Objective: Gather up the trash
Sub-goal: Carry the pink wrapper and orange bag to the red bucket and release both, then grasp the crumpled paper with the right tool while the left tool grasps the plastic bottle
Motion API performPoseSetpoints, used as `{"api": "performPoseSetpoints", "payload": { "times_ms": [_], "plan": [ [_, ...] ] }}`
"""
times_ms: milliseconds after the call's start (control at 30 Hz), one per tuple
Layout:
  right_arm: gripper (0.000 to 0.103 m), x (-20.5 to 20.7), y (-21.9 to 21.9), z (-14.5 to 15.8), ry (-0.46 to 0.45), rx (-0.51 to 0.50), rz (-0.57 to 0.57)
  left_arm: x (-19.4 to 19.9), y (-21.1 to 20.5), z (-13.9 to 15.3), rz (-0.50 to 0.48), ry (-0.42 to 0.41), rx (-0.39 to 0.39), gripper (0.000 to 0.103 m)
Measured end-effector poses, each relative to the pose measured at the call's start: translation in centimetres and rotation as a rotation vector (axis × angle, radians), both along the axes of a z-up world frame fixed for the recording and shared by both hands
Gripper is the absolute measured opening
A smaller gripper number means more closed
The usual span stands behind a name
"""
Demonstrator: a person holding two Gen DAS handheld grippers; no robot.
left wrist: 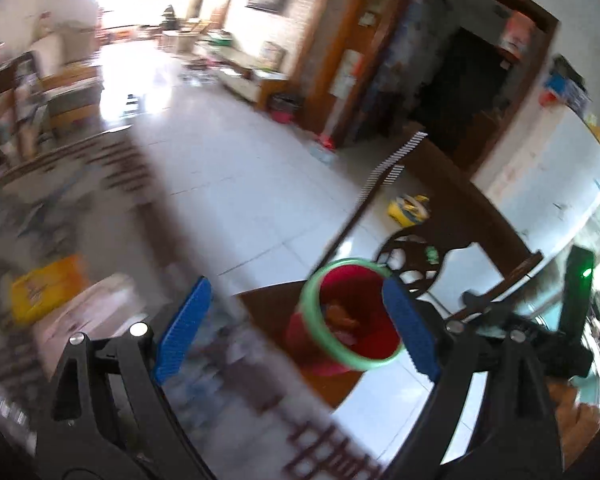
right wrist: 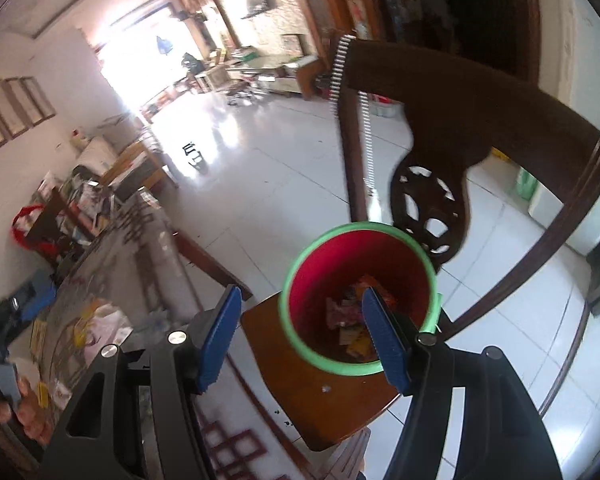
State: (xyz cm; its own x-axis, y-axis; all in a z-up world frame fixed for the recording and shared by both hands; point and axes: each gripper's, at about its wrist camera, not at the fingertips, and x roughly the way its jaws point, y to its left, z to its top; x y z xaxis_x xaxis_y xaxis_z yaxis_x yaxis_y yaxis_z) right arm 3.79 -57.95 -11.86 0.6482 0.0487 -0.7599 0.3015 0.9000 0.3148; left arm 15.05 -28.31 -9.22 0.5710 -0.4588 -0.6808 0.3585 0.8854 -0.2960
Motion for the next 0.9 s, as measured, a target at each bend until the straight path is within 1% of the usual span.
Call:
{"api": "performPoseSetpoints", "payload": {
  "times_ms": [167,300,400,533,700,767,900],
  "plan": [
    [0.062,-0.2,4.6,0.4,0.000,0.007,0.078,-3.0,7.6,-0.3,0.152,0.027,0.009,0.085],
    [0.062,-0.3,9.3,-0.3,0.029,0.010,0.175,-4.6,13.0,0.0,0.248,0.030,0.021,0.085],
    [0.062,-0.5,14.0,-1.2,0.066,0.020,0.274,-6.0,17.0,0.5,0.315,0.018,0.032,0.085],
    [0.062,-0.6,20.0,-2.6,0.107,0.030,0.399,-7.5,21.1,0.6,0.371,0.013,0.043,0.085],
    [0.062,-0.2,28.0,-5.5,0.184,0.074,0.576,-8.7,25.7,-0.2,0.425,0.046,0.043,0.085],
    [0.061,0.0,30.4,-6.4,0.206,0.071,0.622,-9.2,27.3,-0.7,0.449,0.064,0.029,0.085],
    [0.061,0.7,33.8,-9.1,0.266,0.065,0.650,-9.7,30.0,-1.5,0.494,0.093,0.025,0.085]
  ]
}}
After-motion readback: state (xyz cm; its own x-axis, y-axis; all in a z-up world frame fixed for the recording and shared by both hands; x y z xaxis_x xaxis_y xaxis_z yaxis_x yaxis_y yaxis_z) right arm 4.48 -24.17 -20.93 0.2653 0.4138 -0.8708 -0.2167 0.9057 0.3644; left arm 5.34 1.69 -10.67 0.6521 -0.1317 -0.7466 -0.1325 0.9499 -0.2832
